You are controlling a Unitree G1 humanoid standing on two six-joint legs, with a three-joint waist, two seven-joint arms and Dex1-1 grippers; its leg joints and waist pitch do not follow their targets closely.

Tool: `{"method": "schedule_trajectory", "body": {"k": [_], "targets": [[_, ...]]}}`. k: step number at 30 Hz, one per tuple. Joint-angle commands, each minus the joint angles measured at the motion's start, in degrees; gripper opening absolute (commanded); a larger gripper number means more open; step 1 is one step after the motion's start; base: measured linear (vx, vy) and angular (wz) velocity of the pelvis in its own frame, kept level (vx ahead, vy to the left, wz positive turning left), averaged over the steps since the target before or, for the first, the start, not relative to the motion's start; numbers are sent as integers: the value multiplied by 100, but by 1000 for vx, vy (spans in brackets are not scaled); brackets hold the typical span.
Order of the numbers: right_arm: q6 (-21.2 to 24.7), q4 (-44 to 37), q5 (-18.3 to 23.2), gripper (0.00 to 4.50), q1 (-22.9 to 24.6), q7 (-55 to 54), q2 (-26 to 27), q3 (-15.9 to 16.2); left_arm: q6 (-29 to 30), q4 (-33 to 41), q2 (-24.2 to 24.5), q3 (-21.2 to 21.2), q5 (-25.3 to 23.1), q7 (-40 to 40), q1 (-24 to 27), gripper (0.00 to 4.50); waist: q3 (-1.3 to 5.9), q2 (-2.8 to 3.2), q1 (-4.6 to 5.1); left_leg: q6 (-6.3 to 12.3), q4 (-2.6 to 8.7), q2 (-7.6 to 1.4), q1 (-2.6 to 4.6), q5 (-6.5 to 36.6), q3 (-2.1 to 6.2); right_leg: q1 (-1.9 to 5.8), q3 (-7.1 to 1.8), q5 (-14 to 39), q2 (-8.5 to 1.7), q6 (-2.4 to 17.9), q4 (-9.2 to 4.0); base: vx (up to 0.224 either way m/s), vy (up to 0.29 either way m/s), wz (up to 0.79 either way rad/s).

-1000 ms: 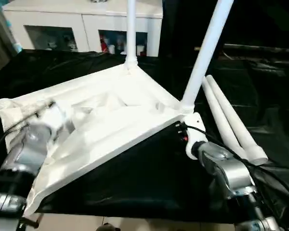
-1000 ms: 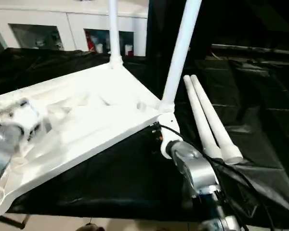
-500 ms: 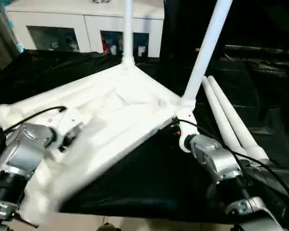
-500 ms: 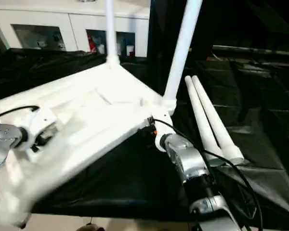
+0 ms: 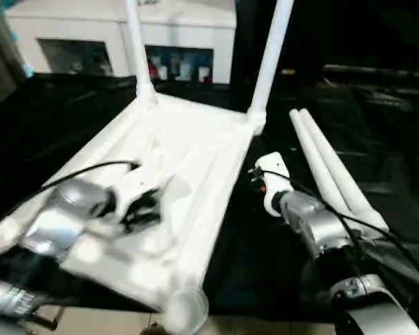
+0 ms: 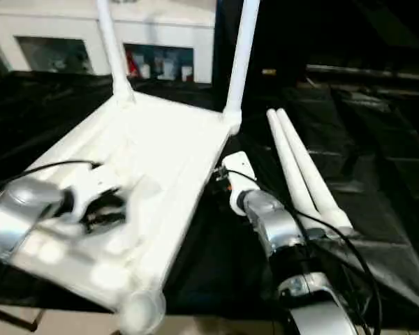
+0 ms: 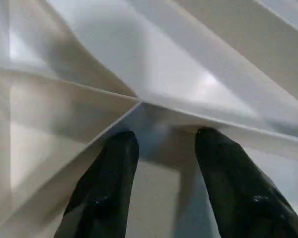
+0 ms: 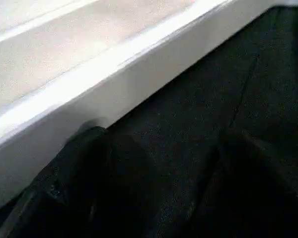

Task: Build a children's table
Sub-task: Rotate table base

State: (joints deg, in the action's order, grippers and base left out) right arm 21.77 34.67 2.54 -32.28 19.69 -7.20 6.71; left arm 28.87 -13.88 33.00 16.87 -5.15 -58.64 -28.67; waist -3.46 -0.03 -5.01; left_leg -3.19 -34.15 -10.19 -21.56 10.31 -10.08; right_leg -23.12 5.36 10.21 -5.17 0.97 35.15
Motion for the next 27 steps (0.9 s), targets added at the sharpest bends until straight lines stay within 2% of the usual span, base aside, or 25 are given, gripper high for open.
{"method": "schedule_trajectory", "body": {"k": [1, 5, 6, 8, 9, 10, 11, 12, 13, 14, 16, 18, 19, 20, 22, 23, 24, 26, 27], "targets": [[-139, -41, 71, 386, -176, 262, 104, 131, -434, -120, -251, 128, 35, 128, -336, 227, 394, 69, 26, -237, 466, -276, 113, 1452, 104, 292, -357, 1214, -388, 1108, -417, 0, 0, 0], [-144, -126, 71, 386, -181, 328, -15, 60, -643, -577, -600, 203, 43, 154, -583, 227, 418, 101, 15, -247, 446, -280, 144, 1390, 101, 276, -355, 1113, -380, 1101, -413, 0, 0, 0], [-148, -163, 71, 386, -181, 358, -79, 25, -748, -752, -737, 285, 41, 65, -685, 227, 415, 96, 27, -244, 450, -280, 108, 1341, 105, 303, -354, 1006, -382, 1143, -398, 0, 0, 0], [-152, -220, 57, 386, -167, 373, -149, -3, -896, -1049, -884, 357, -26, 107, -821, 227, 430, 100, 19, -196, 429, -263, 98, 1191, 97, 316, -348, 751, -365, 1191, -384, 0, 0, 0], [-144, -272, 53, 386, -153, 400, -195, -17, -1033, -1297, -988, 380, -58, 147, -924, 227, 441, 127, 5, -195, 421, -267, 107, 1171, 103, 321, -346, 686, -375, 1208, -373, 0, 0, 0], [-136, -343, 50, 386, -133, 428, -243, -24, -1159, -1538, -1092, 386, -88, 217, -1022, 227, 454, 104, 6, -158, 410, -265, 96, 1097, 99, 343, -347, 539, -381, 1240, -353, 0, 0, 0], [-117, -447, 47, 386, -101, 459, -301, -33, -1329, -1841, -1203, 406, -171, 370, -1149, 227, 440, 98, 15, -121, 408, -243, 75, 1073, 93, 344, -342, 541, -364, 1238, -372, 0, 0, 0], [-106, -515, 44, 386, -80, 478, -338, -37, -1443, -2039, -1272, 419, -228, 477, -1232, 227, 452, 88, -5, -88, 398, -249, 95, 1075, 91, 348, -342, 534, -369, 1226, -378, 0, 0, 0], [-54, -699, 37, 386, -16, 527, -440, -37, -1645, -2420, -1413, 434, -350, 734, -1399, 227, 447, 79, 0, -49, 400, -250, 69, 1030, 100, 369, -337, 525, -376, 1212, -377, 0, 0, 0], [-53, -700, 37, 386, -15, 528, -441, -37, -1647, -2422, -1414, 434, -350, 735, -1400, 227, 454, 81, -8, -44, 395, -257, 78, 1036, 101, 371, -335, 537, -385, 1210, -376, 0, 0, 0], [76, -1149, 42, 386, 140, 573, -637, -75, -1775, -3064, -1676, 346, -505, 1407, -1709, 227, 460, 91, -16, 16, 383, -262, 85, 1038, 106, 373, -329, 603, -393, 1194, -380, 0, 0, 0], [144, -1355, 48, 386, 213, 574, -720, -106, -1799, -3366, -1776, 306, -584, 1763, -1851, 227, 437, 57, -13, 84, 385, -242, 78, 1100, 94, 376, -326, 765, -362, 1111, -433, 0, 0, 0], [197, -1532, 49, 386, 275, 560, -792, -135, -1878, -3669, -1843, 298, -680, 2094, -1984, 227, 445, 96, -28, 98, 384, -256, 80, 1106, 114, 370, -322, 835, -385, 1109, -426, 0, 0, 0], [286, -1753, 20, 386, 341, 473, -859, -201, -1966, -3976, -1892, 268, -744, 2421, -2111, 227, 440, 95, -18, 110, 378, -242, 83, 1146, 107, 366, -315, 906, -360, 1042, -466, 0, 0, 0], [465, -2065, 24, 386, 411, 357, -926, -323, -2078, -4267, -1907, 253, -828, 2782, -2232, 227, 454, 77, -26, 118, 385, -248, 78, 1087, 127, 378, -309, 856, -360, 1048, -445, 0, 0, 0], [537, -2169, 36, 386, 431, 331, -941, -368, -2137, -4365, -1913, 248, -851, 2867, -2272, 227, 454, 138, -26, 109, 386, -247, 75, 1090, 136, 381, -308, 858, -364, 1043, -443, 0, 0, 0], [873, -2348, 38, 386, 400, 147, -932, -497, -2213, -4339, -1881, 251, -856, 2809, -2265, 227, 445, 108, -5, 100, 392, -246, 73, 1114, 137, 389, -305, 884, -349, 1021, -463, 0, 0, 0], [1435, -2614, -5, 386, 315, -178, -930, -705, -2344, -4228, -1847, 188, -777, 2584, -2234, 227, 458, 102, -8, 115, 381, -238, 75, 1010, 129, 380, -306, 839, -358, 1100, -443, 0, 0, 0], [1721, -2763, 96, 386, 285, -211, -933, -842, -2408, -4142, -1869, 88, -639, 2394, -2208, 227, 461, 59, -5, 135, 378, -243, 78, 971, 117, 373, -310, 820, -365, 1141, -444, 0, 0, 0]]}}
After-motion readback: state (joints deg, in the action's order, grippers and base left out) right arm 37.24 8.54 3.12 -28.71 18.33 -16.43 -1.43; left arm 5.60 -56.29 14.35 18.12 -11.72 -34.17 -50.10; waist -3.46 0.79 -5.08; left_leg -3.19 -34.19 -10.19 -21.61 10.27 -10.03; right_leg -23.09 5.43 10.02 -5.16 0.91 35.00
